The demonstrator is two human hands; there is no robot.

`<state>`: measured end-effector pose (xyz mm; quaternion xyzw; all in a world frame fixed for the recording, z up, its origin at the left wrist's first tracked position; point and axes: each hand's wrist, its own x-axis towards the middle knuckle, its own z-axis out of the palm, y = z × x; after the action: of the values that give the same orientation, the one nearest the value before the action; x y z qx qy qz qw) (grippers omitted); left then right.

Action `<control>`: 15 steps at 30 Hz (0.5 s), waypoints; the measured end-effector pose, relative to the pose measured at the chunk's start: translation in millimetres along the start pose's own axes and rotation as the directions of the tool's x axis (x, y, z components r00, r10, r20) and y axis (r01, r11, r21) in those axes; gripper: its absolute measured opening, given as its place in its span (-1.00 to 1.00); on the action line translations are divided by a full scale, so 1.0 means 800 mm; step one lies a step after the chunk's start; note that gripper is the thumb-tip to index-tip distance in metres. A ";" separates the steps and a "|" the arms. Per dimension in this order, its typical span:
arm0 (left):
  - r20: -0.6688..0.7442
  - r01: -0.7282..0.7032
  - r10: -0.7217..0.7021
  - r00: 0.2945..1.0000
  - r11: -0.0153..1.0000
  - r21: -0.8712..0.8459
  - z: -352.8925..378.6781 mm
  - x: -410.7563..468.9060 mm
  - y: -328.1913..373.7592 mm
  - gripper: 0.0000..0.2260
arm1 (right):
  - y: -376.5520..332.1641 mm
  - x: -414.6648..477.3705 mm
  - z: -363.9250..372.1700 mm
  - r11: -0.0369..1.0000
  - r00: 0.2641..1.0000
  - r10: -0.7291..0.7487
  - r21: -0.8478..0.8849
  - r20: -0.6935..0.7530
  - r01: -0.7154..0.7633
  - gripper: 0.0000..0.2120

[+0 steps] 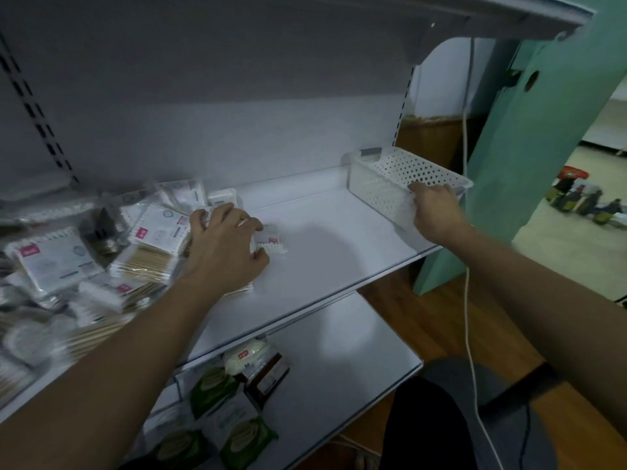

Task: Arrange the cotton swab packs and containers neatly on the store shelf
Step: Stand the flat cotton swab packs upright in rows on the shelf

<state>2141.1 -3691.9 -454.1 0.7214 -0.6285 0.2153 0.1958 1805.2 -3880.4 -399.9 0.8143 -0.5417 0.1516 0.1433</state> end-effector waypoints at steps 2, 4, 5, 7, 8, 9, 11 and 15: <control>0.003 0.003 -0.003 1.000 1.000 -0.006 -0.001 0.000 0.001 -0.58 | 0.010 0.008 0.003 1.000 1.000 0.001 0.018 -0.007 -0.001 -0.56; 0.011 0.007 -0.007 1.000 1.000 -0.009 -0.002 0.000 0.003 -0.57 | 0.012 0.015 0.004 1.000 1.000 0.013 0.029 0.003 -0.013 -0.61; 0.016 0.010 -0.010 1.000 1.000 -0.010 -0.004 0.000 0.003 -0.56 | 0.011 0.018 0.004 0.999 1.000 0.019 0.037 0.010 -0.019 -0.65; 0.028 0.013 -0.013 1.000 1.000 -0.018 -0.006 0.000 0.004 -0.55 | 0.010 0.022 0.006 0.999 0.999 0.027 0.038 0.018 -0.028 -0.68; 0.036 0.016 -0.015 0.999 1.000 -0.027 -0.007 0.000 0.004 -0.54 | 0.010 0.021 0.008 1.000 1.000 0.025 0.017 0.013 -0.025 -0.65; 0.049 0.020 -0.018 0.999 0.999 -0.039 -0.008 0.000 0.004 -0.54 | 0.009 0.019 0.011 1.000 1.000 0.012 -0.010 -0.014 -0.012 -0.60; 0.057 0.022 -0.017 0.998 0.997 -0.077 -0.010 0.001 0.005 -0.57 | 0.001 0.009 0.015 0.998 0.987 -0.054 -0.015 -0.151 0.053 -0.49; -0.053 -0.037 0.024 0.998 0.966 -0.256 -0.014 0.005 -0.005 -0.71 | -0.056 -0.011 0.018 0.937 0.885 -0.262 0.118 -0.385 0.329 -0.54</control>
<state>2144.9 -3688.5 -442.2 0.6747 -0.6569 0.1531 0.2998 1844.8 -3862.1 -419.4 0.8549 -0.3587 0.3241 0.1881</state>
